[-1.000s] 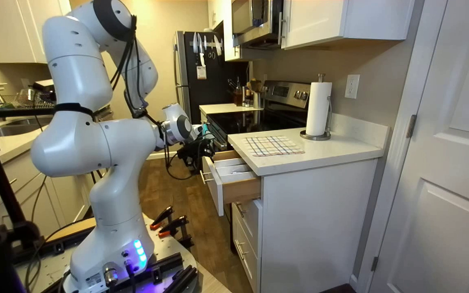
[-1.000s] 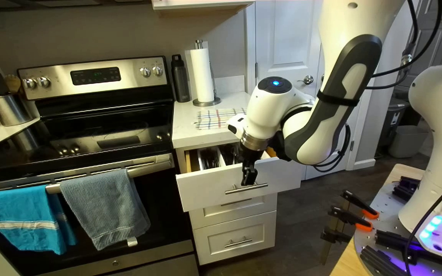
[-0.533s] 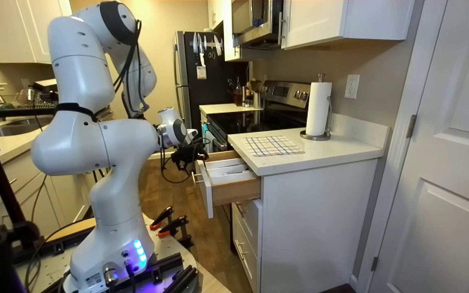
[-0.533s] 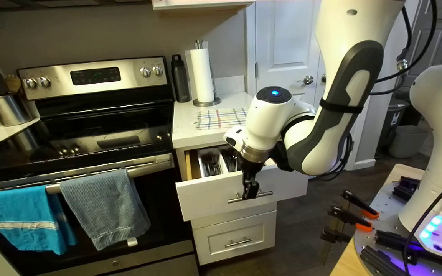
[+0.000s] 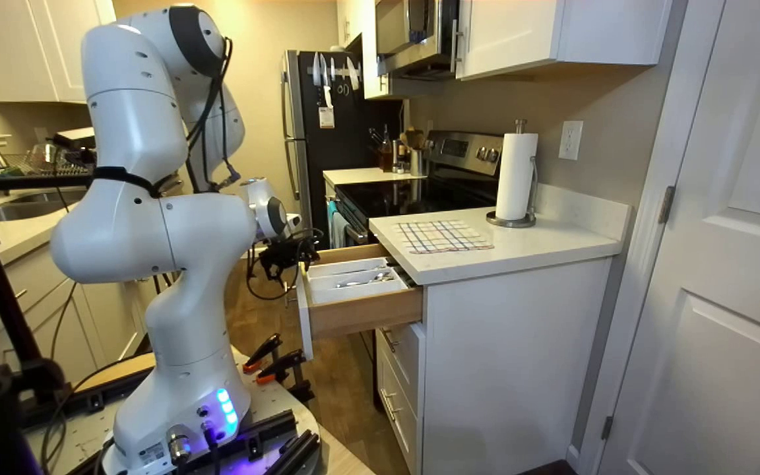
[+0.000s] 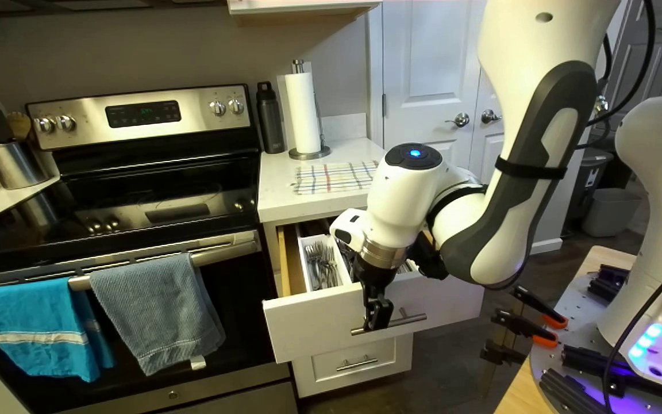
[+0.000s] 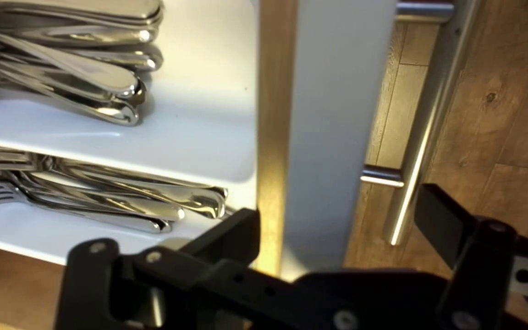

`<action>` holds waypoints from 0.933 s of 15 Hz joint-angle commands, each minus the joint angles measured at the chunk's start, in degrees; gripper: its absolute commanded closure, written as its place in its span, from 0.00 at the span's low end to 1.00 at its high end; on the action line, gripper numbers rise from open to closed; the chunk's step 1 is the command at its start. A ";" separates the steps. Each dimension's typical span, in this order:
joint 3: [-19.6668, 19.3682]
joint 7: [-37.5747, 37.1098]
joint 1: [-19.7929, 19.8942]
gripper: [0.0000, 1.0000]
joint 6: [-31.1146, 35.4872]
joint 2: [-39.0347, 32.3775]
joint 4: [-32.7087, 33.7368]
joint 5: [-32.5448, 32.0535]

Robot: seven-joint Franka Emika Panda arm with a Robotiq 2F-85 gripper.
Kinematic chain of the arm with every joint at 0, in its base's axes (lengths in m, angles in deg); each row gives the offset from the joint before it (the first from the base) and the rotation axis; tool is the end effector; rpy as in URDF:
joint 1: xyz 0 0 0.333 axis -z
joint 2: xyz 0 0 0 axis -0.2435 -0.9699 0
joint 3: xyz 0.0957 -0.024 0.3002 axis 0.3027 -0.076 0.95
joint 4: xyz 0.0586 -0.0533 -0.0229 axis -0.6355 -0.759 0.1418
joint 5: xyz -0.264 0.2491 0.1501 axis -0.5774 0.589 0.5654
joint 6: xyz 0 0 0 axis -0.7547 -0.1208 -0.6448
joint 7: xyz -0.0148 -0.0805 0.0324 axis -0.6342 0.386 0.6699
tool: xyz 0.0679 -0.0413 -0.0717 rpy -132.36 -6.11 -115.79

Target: Open the top right drawer

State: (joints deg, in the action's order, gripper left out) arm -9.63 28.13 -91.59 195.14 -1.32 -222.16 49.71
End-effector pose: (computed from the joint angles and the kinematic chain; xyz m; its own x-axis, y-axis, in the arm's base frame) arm 0.3378 0.2920 0.1787 0.4354 0.8819 0.1809 0.8423 -0.4700 0.2639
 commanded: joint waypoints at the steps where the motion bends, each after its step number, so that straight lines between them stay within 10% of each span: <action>1: -0.86 -0.35 -3.69 0.00 -0.96 2.22 -0.69 -0.46; 14: -26.00 -6.77 -32.21 0.00 0.87 -0.65 -0.91 1.12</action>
State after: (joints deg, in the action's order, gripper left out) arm -29.64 24.30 -117.54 195.10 -0.34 -222.10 49.74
